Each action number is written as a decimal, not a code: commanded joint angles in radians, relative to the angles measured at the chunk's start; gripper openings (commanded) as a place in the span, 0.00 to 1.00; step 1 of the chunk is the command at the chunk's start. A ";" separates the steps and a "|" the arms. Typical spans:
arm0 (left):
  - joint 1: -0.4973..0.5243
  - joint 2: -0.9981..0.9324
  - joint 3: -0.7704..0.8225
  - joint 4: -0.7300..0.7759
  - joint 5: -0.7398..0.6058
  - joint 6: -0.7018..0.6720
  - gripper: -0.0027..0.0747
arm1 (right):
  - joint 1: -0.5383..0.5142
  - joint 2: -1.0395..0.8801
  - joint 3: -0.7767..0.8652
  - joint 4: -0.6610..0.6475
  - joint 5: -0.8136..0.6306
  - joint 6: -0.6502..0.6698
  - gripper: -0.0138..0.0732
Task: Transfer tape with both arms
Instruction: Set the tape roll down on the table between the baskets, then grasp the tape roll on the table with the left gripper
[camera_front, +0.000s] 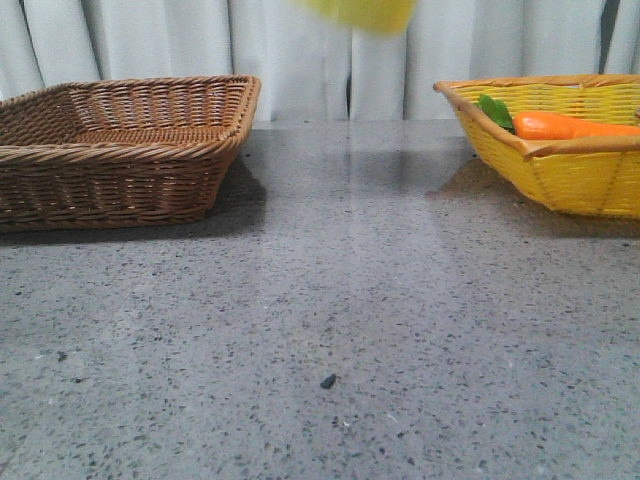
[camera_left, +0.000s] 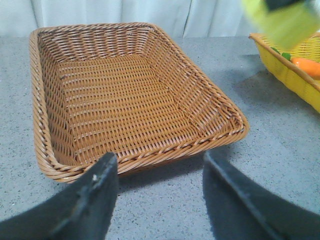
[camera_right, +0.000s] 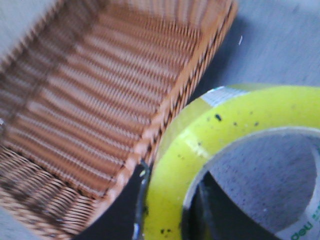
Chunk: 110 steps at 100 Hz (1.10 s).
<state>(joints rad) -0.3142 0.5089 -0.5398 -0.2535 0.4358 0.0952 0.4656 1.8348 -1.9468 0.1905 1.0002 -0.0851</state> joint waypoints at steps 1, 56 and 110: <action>-0.012 0.009 -0.026 -0.015 -0.074 0.003 0.48 | -0.001 0.028 -0.030 -0.048 -0.037 -0.002 0.11; -0.012 0.023 -0.057 -0.024 -0.074 0.007 0.48 | -0.001 -0.041 -0.032 -0.056 0.058 0.061 0.68; -0.326 0.551 -0.490 -0.024 -0.013 0.090 0.48 | -0.001 -0.777 0.285 -0.096 0.064 -0.001 0.08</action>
<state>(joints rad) -0.5944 0.9679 -0.9206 -0.2617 0.4788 0.1831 0.4682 1.1819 -1.7547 0.1217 1.1399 -0.0709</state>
